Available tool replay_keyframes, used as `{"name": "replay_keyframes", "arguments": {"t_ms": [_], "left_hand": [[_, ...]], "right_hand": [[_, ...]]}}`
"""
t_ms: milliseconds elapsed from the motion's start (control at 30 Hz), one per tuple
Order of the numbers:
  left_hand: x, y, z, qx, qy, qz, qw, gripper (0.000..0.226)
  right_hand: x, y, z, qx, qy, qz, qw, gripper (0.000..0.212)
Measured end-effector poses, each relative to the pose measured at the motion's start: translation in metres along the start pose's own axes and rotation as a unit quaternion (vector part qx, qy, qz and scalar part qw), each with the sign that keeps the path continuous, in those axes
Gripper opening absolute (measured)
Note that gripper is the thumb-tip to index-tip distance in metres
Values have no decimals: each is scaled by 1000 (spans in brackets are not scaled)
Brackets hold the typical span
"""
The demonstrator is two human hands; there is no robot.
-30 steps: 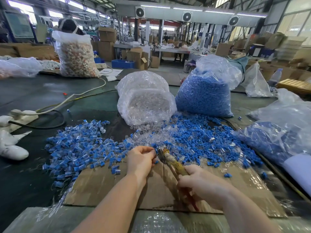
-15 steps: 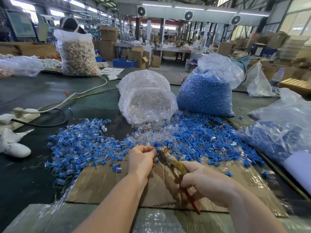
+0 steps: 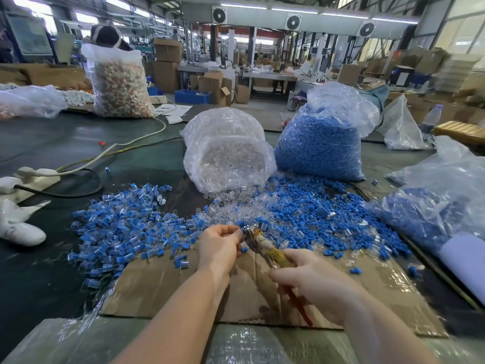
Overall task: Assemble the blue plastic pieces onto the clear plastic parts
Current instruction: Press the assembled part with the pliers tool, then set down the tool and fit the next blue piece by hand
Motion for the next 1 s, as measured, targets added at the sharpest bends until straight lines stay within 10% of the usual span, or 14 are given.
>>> {"name": "replay_keyframes", "arguments": {"t_ms": [233,500,1000], "left_hand": [[-6,-23,24,-113,-165,-207,958,9],[2,-53,67,-226,-456,-291,810,22],[40,-2,-12,20,-309,-419,854,22]], "right_hand": [[-17,-6,7,-155,6,72,985,16],[-46,-16,51,-364,328,14,871,66],[-72,-29,75,-390,455,-27,801,71]]}}
Point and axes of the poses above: each hand's wrist, its own y-axis away from the middle knuckle, its own z-axis out of the back of the hand, x = y × z, the point moved 1 cm from there along -y, towards the middle knuckle, and after that the axes turned 13 degrees about -x, right-handed, at the moved point
